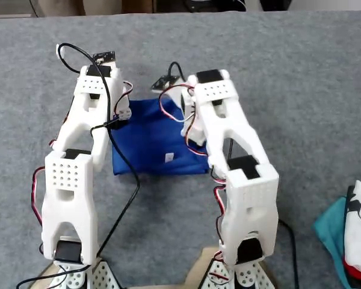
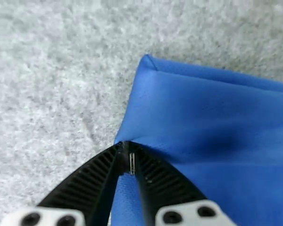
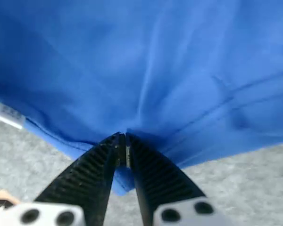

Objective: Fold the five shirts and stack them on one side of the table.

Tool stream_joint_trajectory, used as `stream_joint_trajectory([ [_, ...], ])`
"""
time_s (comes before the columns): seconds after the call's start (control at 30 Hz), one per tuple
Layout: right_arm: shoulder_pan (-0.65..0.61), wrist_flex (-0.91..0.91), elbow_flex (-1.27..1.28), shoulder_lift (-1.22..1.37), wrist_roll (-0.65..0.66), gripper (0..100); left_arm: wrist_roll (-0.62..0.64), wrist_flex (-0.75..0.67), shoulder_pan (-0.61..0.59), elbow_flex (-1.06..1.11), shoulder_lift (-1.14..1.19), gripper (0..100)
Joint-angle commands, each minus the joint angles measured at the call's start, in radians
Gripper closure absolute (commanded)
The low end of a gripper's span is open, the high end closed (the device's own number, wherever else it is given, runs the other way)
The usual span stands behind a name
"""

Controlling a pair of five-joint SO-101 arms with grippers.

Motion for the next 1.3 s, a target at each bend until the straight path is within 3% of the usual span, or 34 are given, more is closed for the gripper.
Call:
stream_joint_trajectory([
  [0.0,-0.007,0.060,-0.048,-0.005,-0.006,99.3,0.002,-0.031,-0.028,-0.009,-0.015,98],
  [0.3,-0.004,0.215,-0.047,-0.005,-0.002,99.3,0.002,-0.032,-0.028,-0.011,-0.015,98],
  [0.57,0.028,0.201,0.001,-0.005,-0.006,99.3,0.002,-0.032,-0.028,-0.011,-0.015,98],
  [0.87,0.124,0.130,-0.355,0.022,0.006,99.3,0.000,-0.032,-0.026,-0.011,-0.015,98],
  [1.27,-0.045,0.025,-0.696,0.209,0.051,99.3,0.000,-0.032,-0.011,-0.005,-0.015,98],
])
